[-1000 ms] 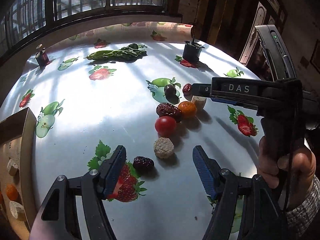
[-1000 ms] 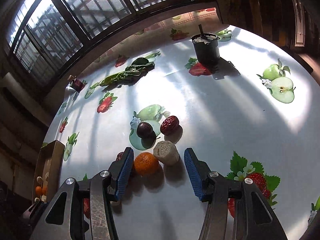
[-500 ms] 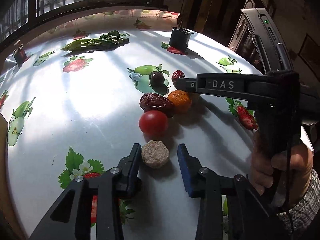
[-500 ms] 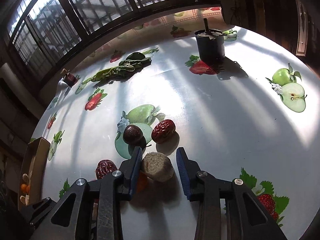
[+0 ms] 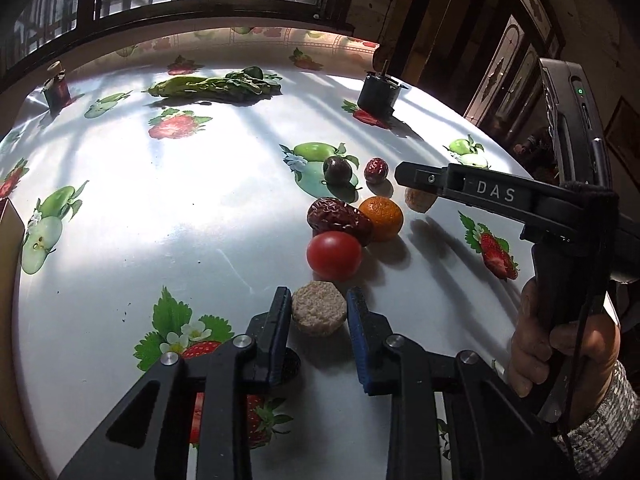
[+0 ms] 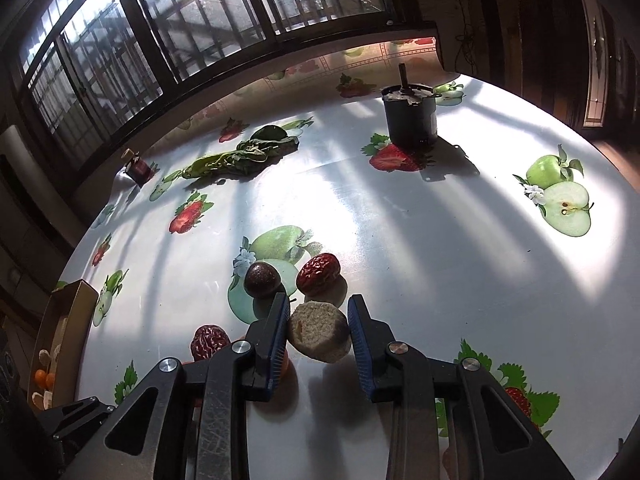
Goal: Organize fruits
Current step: 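Carry both round cakes into the cardboard box and open both tools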
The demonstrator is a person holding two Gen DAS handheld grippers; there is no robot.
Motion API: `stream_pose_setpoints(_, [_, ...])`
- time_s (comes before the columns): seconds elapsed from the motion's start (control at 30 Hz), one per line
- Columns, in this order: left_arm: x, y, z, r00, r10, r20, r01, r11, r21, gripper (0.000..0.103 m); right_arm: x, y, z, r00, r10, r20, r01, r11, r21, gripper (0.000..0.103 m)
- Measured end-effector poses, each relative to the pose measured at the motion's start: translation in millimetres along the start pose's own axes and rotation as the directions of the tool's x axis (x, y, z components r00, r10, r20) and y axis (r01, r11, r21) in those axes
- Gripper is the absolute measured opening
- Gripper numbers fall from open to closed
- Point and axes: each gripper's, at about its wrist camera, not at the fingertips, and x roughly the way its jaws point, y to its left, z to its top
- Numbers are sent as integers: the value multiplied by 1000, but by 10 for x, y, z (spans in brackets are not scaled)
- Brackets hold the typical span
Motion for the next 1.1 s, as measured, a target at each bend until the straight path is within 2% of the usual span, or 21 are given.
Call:
stream_pose_setpoints(0.2, [-1,42,11,1000,13,3,-13,1000,-25,27,-53,65,-23,1000,5,11,-5,1000,2,32])
stream_pose_setpoints(0.37, [-183,116,22,999,4,49,0,997,-76,27,-308,292,-75,999,38,15,-38,999,-13,32])
stream_pose_setpoints(0.6, [-974,279,-155,984,-33,177,67,980,-190,27,-770,719,-186,995,99,22,-97,992,-83,32])
stream_pose_setpoints(0.7, [-1346,574,-348,978,33,204,23,964,-265,28,-870,977,-255,990,137,12,-134,983,-127,32])
stream_pose_setpoints(0.77, [-1550,857,-503,973,123,194,-52,940,-338,28,-870,1182,-327,985,172,-9,-171,973,-152,32])
stream_pose_setpoints(0.83, [-1722,1170,-679,962,217,169,-130,900,-416,28,-829,1436,-422,976,213,-42,-217,959,-181,32])
stream_pose_setpoints(0.97, [-1959,1712,-1009,913,400,81,-302,796,-525,28,-720,2041,-686,950,288,-121,-310,916,-255,33])
stream_pose_setpoints(1.0, [-1989,1831,-1092,902,428,53,-335,771,-541,28,-688,2194,-755,943,302,-143,-331,903,-274,33])
stream_pose_setpoints(1.1, [-2049,2090,-1280,884,468,1,-378,715,-588,28,-582,2624,-974,919,333,-211,-387,863,-325,33])
